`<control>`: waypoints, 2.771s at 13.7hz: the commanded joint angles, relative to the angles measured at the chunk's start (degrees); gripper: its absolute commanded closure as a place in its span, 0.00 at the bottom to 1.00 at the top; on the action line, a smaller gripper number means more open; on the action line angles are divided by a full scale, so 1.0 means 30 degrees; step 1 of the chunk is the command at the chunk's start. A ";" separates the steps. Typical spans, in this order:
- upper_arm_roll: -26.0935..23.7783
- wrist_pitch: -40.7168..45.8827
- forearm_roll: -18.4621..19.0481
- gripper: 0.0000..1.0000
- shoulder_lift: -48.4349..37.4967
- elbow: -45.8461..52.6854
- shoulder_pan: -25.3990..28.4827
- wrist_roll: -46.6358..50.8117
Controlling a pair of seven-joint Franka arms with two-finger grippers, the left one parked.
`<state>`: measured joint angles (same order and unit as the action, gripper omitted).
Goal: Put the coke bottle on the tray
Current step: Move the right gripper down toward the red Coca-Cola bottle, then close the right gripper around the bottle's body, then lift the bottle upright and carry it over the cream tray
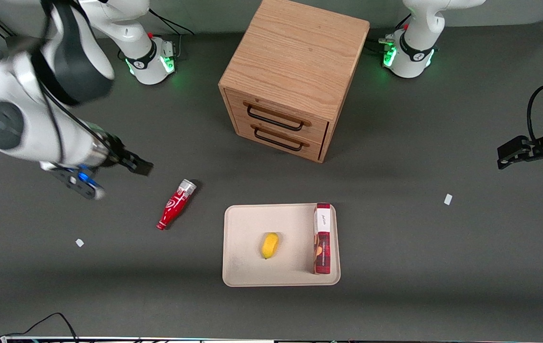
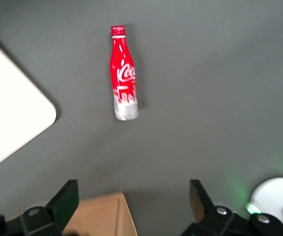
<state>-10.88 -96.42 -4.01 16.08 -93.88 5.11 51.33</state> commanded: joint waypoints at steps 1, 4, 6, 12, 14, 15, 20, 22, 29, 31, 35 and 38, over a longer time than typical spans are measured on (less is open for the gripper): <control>-0.0034 -0.4493 0.0193 0.00 -0.0324 -0.4203 -0.0032 0.1021; -0.0034 -0.8894 0.1655 0.00 0.1955 -0.5650 0.0143 0.3009; -0.0063 -1.1005 0.2592 0.00 0.3509 -0.5650 0.0320 0.3979; -0.0063 -1.4384 0.4792 0.75 0.5830 -0.5650 0.0466 0.5713; -0.0181 -1.4210 0.5233 1.00 0.5949 -0.5592 0.0466 0.5538; -0.0181 -1.4121 0.5263 1.00 0.5804 -0.5621 0.0466 0.5449; -0.0356 -1.3016 0.5264 1.00 0.4752 -0.5330 0.0466 0.3990; -0.0472 -1.0764 0.5263 1.00 0.3407 -0.4542 0.0408 0.2323; -0.1761 -0.1176 0.4505 1.00 0.2577 0.5438 0.0465 -0.3741; -0.2665 -0.0850 0.3685 1.00 0.3890 0.7757 0.0495 -0.4773; -0.5392 -0.2946 0.3535 1.00 0.8516 1.0111 0.0642 -0.4865; -0.5396 -0.5763 0.3709 1.00 1.1389 0.9936 0.1225 -0.4748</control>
<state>-26.37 -111.38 7.13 43.36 -68.75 7.77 38.38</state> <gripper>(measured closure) 0.454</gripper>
